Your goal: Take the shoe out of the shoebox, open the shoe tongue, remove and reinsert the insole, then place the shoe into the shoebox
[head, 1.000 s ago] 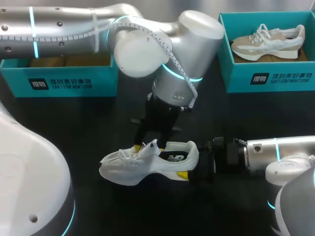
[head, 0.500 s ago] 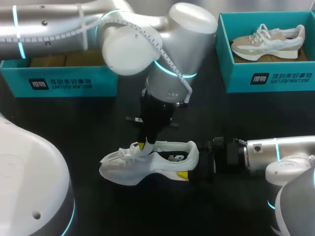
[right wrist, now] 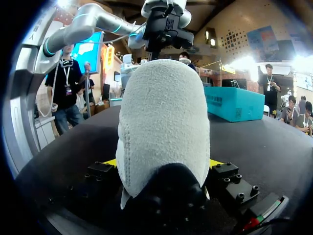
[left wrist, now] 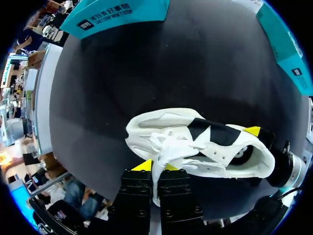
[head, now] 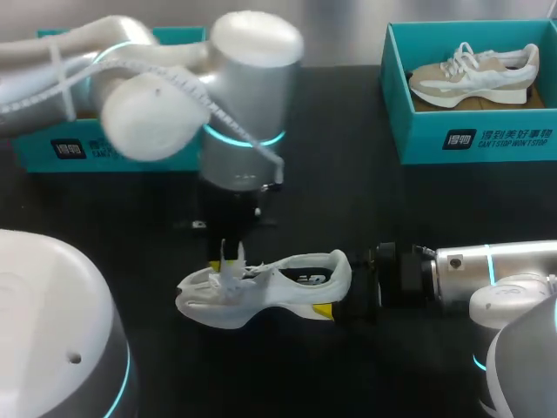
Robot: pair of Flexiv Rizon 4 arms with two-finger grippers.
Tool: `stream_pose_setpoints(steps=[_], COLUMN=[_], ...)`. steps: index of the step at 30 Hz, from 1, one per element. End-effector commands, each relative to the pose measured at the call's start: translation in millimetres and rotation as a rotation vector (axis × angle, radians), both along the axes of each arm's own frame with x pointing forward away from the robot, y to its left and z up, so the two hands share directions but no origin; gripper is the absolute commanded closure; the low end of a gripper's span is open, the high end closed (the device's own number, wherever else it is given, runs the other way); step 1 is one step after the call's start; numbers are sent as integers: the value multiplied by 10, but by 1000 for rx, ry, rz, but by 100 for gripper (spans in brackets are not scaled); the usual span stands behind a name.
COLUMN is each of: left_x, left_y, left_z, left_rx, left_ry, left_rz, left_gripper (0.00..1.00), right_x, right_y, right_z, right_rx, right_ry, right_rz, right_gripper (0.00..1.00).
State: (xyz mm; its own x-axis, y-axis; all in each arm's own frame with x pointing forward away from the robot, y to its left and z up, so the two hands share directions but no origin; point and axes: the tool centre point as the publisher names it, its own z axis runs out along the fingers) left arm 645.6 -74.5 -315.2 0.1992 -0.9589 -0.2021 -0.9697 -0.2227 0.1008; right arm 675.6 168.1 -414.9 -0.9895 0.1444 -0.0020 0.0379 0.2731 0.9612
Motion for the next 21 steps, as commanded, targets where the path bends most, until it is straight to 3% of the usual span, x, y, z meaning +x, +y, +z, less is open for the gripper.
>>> stream_pose_setpoints(steps=[1,8,21], left_x=[-73,-60,-173], left_y=[352,485,661], left_z=[-37,-108,-383], left_rx=[-387,-471,-418], left_ry=[-91,-83,-52], left_rz=[59,80,99], left_gripper=[100,100,100], right_x=[-7,-7,-7], right_y=[19,19,19], right_z=[-10,-10,-10], right_rx=[-5,-5,-5], right_ry=[2,2,2], right_rz=[0,0,0], right_gripper=[100,100,100])
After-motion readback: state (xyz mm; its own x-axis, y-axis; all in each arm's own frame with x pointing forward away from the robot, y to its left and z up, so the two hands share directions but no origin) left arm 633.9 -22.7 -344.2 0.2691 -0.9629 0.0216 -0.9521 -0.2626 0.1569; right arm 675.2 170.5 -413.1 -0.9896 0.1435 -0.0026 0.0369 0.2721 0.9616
